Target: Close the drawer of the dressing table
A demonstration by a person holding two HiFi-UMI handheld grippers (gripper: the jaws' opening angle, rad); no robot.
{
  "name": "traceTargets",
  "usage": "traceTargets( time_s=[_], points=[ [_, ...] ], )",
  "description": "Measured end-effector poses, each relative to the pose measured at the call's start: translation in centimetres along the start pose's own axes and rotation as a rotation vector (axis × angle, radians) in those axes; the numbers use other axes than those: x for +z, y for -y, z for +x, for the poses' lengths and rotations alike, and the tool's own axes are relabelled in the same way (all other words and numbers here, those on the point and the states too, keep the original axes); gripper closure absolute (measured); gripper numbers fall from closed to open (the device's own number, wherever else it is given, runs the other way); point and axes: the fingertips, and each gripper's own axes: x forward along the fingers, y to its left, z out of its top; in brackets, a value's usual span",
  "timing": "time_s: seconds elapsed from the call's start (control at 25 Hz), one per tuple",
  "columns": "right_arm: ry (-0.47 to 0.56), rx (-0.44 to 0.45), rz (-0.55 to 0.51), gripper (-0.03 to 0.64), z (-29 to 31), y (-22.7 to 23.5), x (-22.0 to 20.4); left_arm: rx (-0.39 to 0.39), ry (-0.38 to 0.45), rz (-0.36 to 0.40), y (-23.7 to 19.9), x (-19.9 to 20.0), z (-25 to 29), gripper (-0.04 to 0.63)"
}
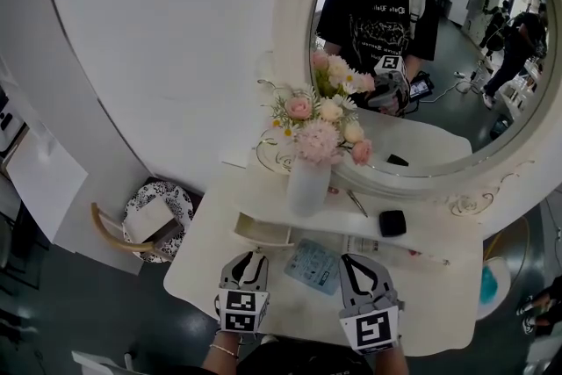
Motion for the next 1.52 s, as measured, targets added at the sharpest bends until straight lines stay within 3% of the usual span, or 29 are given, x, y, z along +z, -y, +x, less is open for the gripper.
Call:
traceTargets(
  time_s=[0.6, 1.52],
  points=[
    [-0.002, -0.04, 0.015, 0.606, -0.7, 1.4, -0.6, 0.04, -0.133, 0.002, -0.8, -2.7, 2.7, 0.462],
    [-0.016, -0.093, 0.032, 0.606, -1.5, 2.4, -1.2, 0.064, -0.165, -0.041, -1.5, -3.2, 4.2, 0.491]
  ],
)
